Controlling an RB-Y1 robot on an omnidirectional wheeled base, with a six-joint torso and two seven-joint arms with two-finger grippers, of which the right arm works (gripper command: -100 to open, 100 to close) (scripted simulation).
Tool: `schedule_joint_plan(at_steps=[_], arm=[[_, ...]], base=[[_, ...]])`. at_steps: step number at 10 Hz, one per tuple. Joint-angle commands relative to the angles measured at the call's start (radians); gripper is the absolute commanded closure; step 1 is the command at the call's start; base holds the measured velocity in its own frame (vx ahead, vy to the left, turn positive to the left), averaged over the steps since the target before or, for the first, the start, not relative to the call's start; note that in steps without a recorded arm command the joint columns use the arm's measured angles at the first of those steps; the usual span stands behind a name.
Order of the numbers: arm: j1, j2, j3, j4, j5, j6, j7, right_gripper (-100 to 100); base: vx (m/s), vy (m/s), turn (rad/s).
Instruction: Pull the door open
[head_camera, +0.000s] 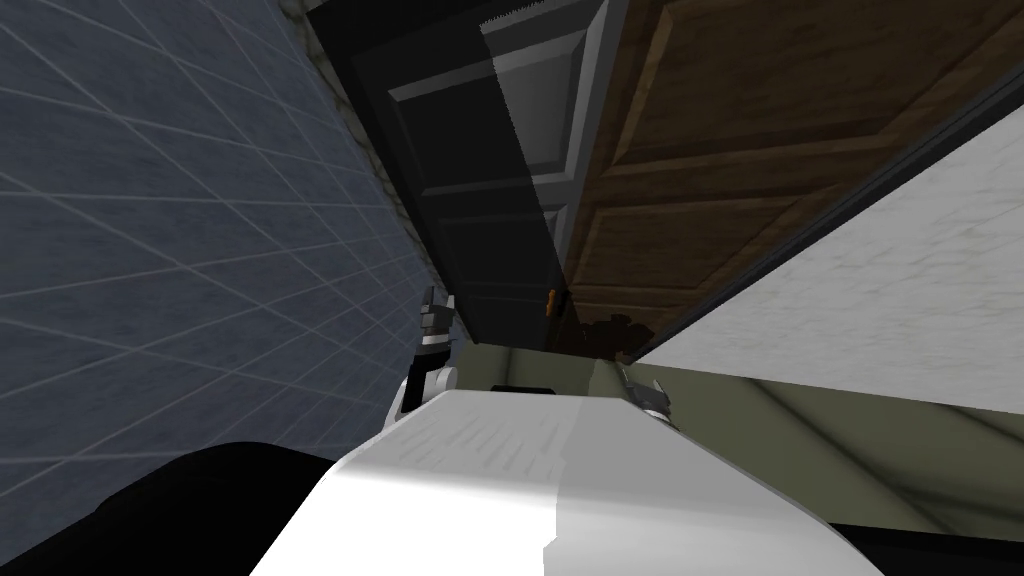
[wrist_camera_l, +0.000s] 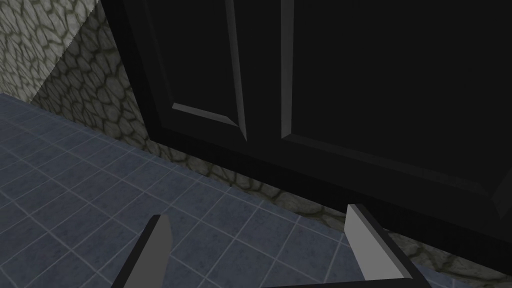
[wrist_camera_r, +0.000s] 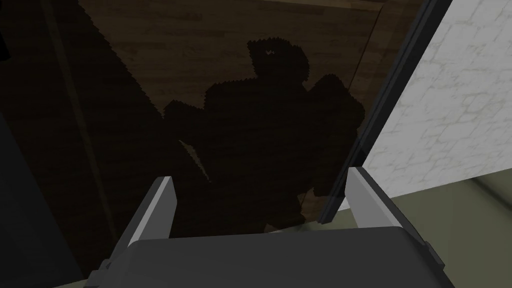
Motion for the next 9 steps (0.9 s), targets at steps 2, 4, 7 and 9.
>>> schedule_joint_plan(at_steps=[2,4,7,9], arm=[[-0.034,0.014,0.002,0.003,0.001,0.0,0.001,-100],[-0.051,0.023,0.007,-0.003,0.003,0.0,0.002,-100],[-0.076,0.036,0.015,-0.012,0.008,0.001,0.003,-100],[-0.1,0.049,0.025,-0.024,0.013,0.002,0.003,-100]], base=[[0.166,-0.024,0.119],[0.173,-0.015,0.112],[0.092,-0.006,0.079],[0.1,-0.002,0.06]])
